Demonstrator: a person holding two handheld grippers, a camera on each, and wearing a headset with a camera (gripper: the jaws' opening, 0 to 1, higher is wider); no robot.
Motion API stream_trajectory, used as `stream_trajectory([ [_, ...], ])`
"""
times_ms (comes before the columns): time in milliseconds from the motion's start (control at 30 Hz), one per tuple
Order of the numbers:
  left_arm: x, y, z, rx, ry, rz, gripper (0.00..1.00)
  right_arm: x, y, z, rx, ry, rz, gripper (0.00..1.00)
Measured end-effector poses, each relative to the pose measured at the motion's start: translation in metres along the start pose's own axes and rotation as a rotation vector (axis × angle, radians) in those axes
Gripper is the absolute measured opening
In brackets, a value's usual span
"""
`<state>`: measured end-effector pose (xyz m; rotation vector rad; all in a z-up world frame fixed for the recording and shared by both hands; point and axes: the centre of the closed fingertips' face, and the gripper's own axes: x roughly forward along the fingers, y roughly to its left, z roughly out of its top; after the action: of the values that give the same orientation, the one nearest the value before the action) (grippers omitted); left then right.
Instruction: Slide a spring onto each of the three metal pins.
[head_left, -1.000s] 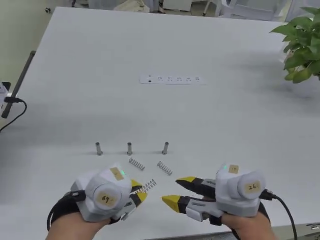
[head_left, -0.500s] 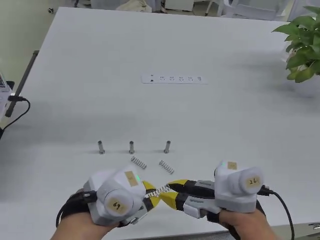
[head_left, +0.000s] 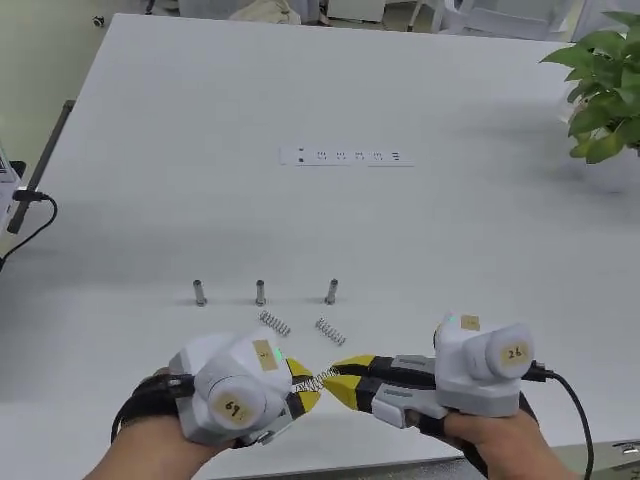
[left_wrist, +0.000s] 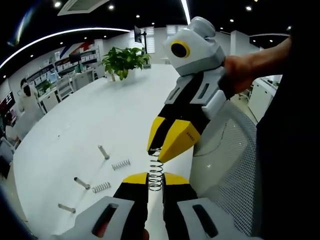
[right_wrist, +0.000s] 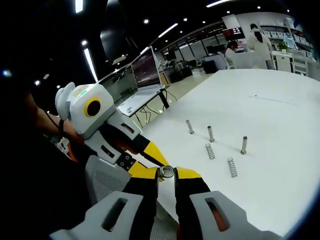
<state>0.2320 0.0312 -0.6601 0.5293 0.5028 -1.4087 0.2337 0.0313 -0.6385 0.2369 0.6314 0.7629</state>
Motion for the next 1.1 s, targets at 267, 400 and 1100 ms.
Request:
stream_trajectory([
  [267,0.002,0.005,0.008,0.005,-0.028,0.006,0.02,0.001,0.003,0.014,-0.11,0.045,0.001,0.09],
  [400,0.004,0.006,0.012,0.01,-0.042,0.002,0.02,0.002,0.003,0.014,-0.175,0.092,-0.003,0.1],
  [1100,0.013,-0.005,0.021,0.082,-0.049,-0.055,0.02,-0.02,-0.005,-0.002,-0.577,0.408,0.083,0.2],
])
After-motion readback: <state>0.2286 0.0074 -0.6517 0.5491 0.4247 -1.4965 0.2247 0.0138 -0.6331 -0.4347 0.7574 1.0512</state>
